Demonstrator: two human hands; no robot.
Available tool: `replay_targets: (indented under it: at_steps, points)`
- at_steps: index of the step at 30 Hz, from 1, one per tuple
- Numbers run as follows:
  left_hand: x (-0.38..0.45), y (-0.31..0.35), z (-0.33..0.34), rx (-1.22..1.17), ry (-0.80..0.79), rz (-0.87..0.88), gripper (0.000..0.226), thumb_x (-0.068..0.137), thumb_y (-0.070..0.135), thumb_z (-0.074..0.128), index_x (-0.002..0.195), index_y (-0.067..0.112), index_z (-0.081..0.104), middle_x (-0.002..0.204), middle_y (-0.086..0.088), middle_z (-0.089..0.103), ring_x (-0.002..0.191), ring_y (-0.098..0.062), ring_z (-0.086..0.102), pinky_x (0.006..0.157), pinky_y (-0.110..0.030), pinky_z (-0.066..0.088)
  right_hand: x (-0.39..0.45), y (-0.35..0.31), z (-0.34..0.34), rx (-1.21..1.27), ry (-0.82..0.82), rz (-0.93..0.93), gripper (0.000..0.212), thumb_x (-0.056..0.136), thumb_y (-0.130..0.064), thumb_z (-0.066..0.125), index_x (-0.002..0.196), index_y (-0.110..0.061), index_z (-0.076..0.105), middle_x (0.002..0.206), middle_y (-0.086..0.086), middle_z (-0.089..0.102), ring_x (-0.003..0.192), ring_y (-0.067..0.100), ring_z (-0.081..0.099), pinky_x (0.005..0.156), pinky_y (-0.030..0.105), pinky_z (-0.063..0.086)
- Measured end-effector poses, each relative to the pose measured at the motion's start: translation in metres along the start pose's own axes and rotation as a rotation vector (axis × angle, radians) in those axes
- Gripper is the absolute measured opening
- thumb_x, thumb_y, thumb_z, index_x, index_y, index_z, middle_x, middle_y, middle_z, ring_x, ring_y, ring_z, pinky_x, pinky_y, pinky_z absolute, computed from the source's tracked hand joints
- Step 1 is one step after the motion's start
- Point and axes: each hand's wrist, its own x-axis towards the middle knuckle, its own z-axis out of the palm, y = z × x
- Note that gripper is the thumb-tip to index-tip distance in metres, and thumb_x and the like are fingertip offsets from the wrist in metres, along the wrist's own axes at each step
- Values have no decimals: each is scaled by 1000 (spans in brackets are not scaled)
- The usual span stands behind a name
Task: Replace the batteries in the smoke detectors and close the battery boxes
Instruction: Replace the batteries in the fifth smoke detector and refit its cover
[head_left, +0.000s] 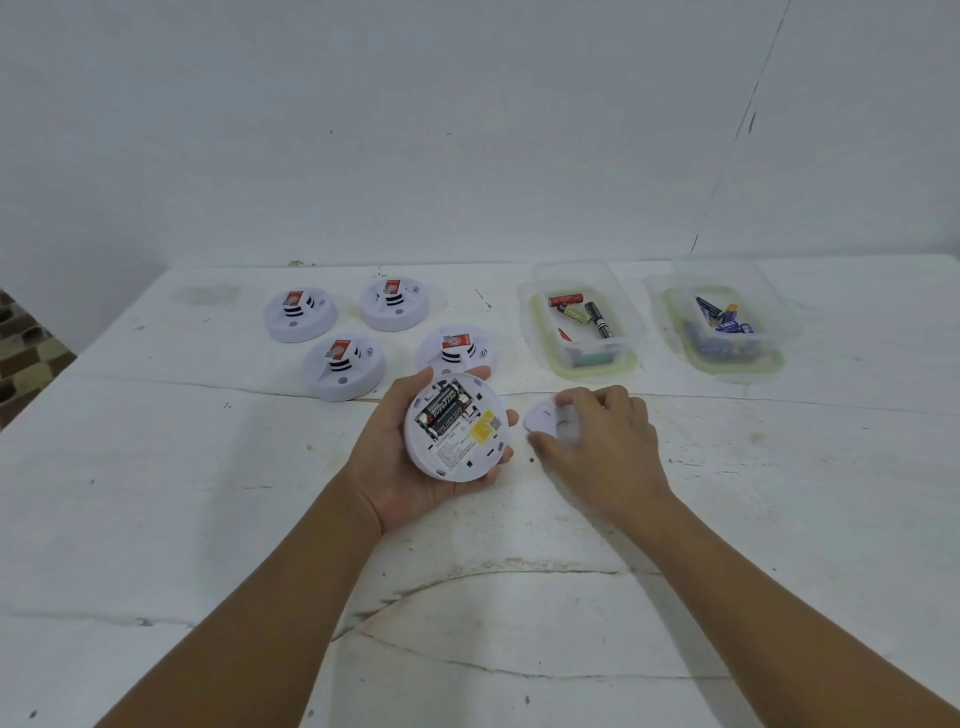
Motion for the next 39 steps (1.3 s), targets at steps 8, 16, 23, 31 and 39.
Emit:
replay_targets:
  at_steps: [8,16,23,31,39]
  points:
    - [1,1,1,-49,30,3,69,89,60,51,143,18,61,142,-29,57,102,-47,64,87,-48,54,11,4,1,169,30,10,71,79,-57,75,137,-22,55,123,2,56,121,25,47,92,31,34]
    - [7,-1,15,-91,95,9,56,90,46,50,123,7,75,132,-20,67,110,-39,68,97,-51,53,-9,-37,-8,649,197,-238,67,66,-61,72,126,-33,59,121,-10,53,116,11,47,92,16,41]
    - [24,-9,28,-103,37,-19,41,93,39,48,95,9,76,97,-8,70,90,-24,68,81,-31,52,-14,-51,9,605,164,-334,69,70,-54,75,134,-33,59,122,-14,50,119,9,47,95,18,42]
    - [31,-10,18,-133,4,-77,44,93,40,52,113,7,73,114,-13,69,106,-28,64,95,-35,46,-10,-44,9,652,126,-330,66,72,-49,81,134,-38,60,120,-20,49,122,5,47,98,17,41]
    - [33,-8,14,-92,-24,-74,50,94,43,50,121,8,72,124,-14,69,109,-29,67,89,-39,56,-8,-42,8,605,218,-303,63,70,-50,81,128,-37,60,119,-13,51,117,10,48,94,20,44]
